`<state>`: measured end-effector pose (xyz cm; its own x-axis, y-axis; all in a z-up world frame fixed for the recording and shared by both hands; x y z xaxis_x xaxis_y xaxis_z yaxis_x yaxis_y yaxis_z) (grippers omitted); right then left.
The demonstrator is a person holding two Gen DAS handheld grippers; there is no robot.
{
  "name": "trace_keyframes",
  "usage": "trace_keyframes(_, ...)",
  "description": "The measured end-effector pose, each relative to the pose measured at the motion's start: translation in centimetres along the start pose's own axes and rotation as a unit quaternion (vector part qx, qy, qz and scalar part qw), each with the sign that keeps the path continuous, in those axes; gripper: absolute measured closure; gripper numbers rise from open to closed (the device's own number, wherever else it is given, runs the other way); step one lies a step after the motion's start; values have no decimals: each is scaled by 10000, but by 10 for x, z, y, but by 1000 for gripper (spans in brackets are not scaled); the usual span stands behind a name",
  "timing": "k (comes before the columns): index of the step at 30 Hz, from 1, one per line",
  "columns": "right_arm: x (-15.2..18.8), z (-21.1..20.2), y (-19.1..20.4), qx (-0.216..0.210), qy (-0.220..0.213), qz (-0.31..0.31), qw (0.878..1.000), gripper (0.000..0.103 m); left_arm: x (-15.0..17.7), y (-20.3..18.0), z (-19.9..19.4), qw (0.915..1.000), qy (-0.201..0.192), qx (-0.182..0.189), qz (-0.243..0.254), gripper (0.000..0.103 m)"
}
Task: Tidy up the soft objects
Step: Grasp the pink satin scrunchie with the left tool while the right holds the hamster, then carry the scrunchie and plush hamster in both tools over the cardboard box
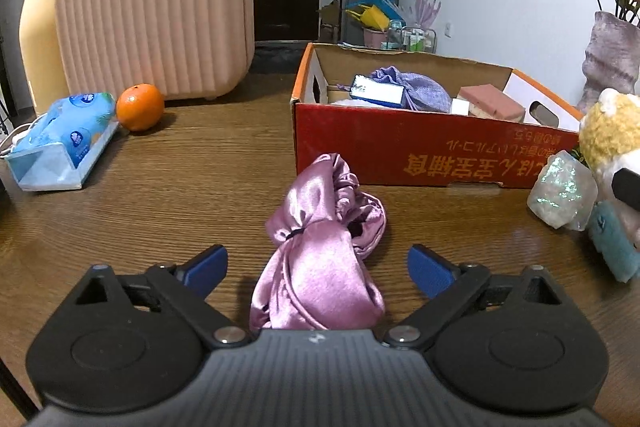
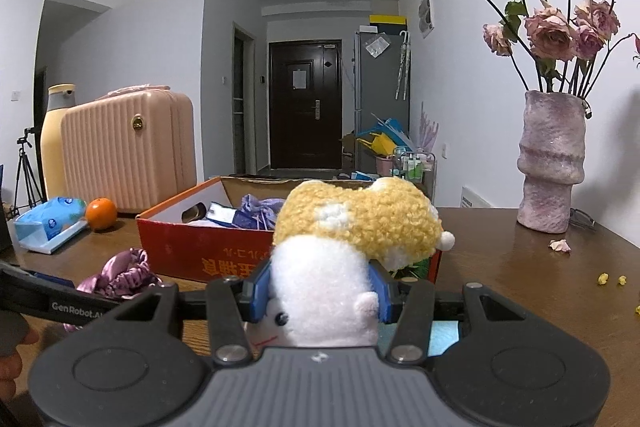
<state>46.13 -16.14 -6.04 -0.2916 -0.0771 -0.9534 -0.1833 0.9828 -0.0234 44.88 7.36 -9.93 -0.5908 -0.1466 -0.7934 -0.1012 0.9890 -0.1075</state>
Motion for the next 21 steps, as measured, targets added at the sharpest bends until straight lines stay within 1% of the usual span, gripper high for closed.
trace_keyframes(1,0,0,0,5,6,2,10000,54,0,0,1,10000,13,16,-2,14)
trace_keyframes(2,0,0,0,12,10,3,10000,54,1,0,2,10000,33,35,-8,16)
trace_keyframes(4,1,0,0,15,15,-1,10000,54,1,0,3,9999,78,114,-47,26)
trace_keyframes(5,1,0,0,16,14,-7,10000,54,2,0,3,9998,97,156,-69,28)
trace_keyframes(7,1,0,0,17,11,-16,10000,54,2,0,4,9997,123,209,-93,40)
trace_keyframes(8,1,0,1,15,9,-21,10000,54,3,0,5,9996,135,234,-98,44)
trace_keyframes(9,1,0,1,16,10,-22,10000,54,3,0,5,9996,140,227,-100,52)
trace_keyframes(10,1,0,1,15,10,-20,10000,54,3,0,5,9996,145,226,-102,56)
trace_keyframes(12,1,0,1,14,6,-28,10000,54,3,0,5,9994,150,276,-125,59)
trace_keyframes(15,1,0,2,14,-4,-51,10000,54,3,-1,3,9995,98,280,-93,62)
trace_keyframes(21,1,-3,4,46,-86,-107,9999,54,1,-2,0,9996,19,284,-74,64)
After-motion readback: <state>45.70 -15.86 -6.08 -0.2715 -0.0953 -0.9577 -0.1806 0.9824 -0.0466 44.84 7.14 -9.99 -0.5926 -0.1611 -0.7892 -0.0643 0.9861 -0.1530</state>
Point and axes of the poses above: each gripper's, at about its wrist camera, not at the fingertips, and z roughly the way its jaws point, y to its left, x to its underside, the point moved 7 cm from there along z, roughly the way its jaws point, and after that the axes turned 9 degrees about x, right-handed, at the moved point
